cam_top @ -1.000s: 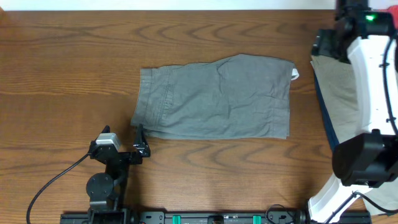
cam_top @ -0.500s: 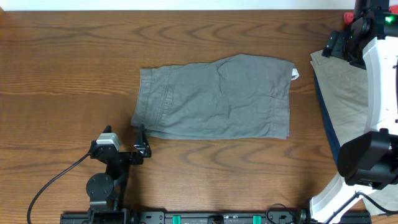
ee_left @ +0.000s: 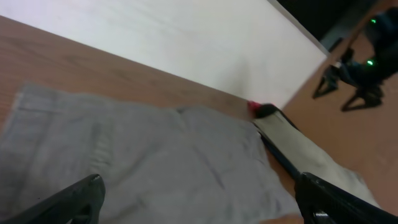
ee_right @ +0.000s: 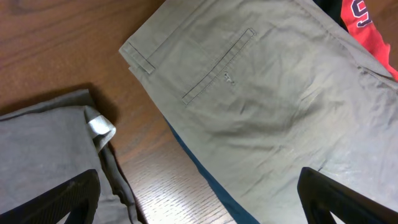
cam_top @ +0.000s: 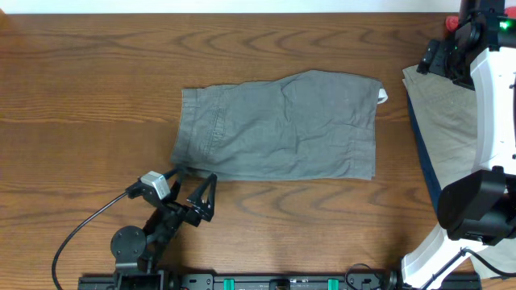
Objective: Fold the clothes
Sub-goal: 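Reach the left gripper to the left edge of the shorts and grasp it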
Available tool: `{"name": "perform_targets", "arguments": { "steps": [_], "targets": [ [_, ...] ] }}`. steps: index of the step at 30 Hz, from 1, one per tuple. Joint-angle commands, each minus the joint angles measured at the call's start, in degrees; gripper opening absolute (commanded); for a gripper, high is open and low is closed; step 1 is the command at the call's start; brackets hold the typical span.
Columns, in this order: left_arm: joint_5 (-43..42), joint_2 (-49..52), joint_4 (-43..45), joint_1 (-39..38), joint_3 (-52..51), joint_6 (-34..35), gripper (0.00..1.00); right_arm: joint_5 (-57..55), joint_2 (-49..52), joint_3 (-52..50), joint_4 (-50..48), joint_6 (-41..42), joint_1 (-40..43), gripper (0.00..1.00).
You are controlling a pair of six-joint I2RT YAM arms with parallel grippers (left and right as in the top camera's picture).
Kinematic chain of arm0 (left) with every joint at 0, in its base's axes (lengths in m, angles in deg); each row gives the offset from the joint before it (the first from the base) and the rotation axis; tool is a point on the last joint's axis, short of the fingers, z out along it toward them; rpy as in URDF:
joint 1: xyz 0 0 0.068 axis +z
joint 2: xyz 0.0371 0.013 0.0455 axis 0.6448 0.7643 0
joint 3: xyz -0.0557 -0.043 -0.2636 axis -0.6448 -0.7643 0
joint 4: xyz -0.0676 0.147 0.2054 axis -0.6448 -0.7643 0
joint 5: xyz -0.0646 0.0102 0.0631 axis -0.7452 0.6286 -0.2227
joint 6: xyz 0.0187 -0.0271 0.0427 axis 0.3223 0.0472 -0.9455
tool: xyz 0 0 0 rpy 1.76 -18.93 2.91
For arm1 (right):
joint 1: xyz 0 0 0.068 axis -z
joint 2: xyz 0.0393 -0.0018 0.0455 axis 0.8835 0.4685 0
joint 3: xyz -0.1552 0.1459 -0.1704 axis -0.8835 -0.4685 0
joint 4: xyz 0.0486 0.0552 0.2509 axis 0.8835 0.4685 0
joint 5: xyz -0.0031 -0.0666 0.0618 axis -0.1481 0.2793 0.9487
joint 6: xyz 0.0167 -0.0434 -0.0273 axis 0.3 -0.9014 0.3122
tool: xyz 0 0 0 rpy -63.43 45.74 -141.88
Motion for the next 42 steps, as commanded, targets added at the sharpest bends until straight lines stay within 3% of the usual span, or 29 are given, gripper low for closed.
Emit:
{"name": "perform_targets", "arguments": {
  "steps": [1,5,11,16,18,21,32,42],
  "targets": [
    [-3.5,3.32,-1.62,0.2,6.58,-2.93,0.98,0.02,0.28,-0.37,0.07,-0.46,0.04,0.99],
    [1.36,14.23,-12.13,0.2,18.18,-10.49,0.98,0.02,0.28,-0.37,0.04,-0.46,0.04,0.99],
    [7.37,42.1,-35.5,0.2,44.35,-24.37,0.98,0.02,0.28,-0.37,0.07,-0.46,0.04,0.99],
    [13.86,66.71,-61.09,0.2,70.44,-30.38,0.98,0.02,0.28,-0.37,0.04,-0.46,0.04,0.99],
    [15.69,74.27,-66.1,0.2,77.81,-30.36,0.98,0.02,0.28,-0.37,0.04,-0.46,0.04,0.99],
    [16.85,82.2,-65.9,0.2,82.66,-30.36,0.98,0.02,0.28,-0.37,0.04,-0.46,0.04,0.99],
    [16.81,99.56,-53.99,0.26,82.75,-30.36,0.98,0.02,0.28,-0.37,0.07,-0.46,0.04,0.99],
    [15.67,109.48,-53.7,3.34,82.75,-34.03,0.98,0.02,0.28,-0.37,0.04,-0.46,0.04,0.99]
  ]
}}
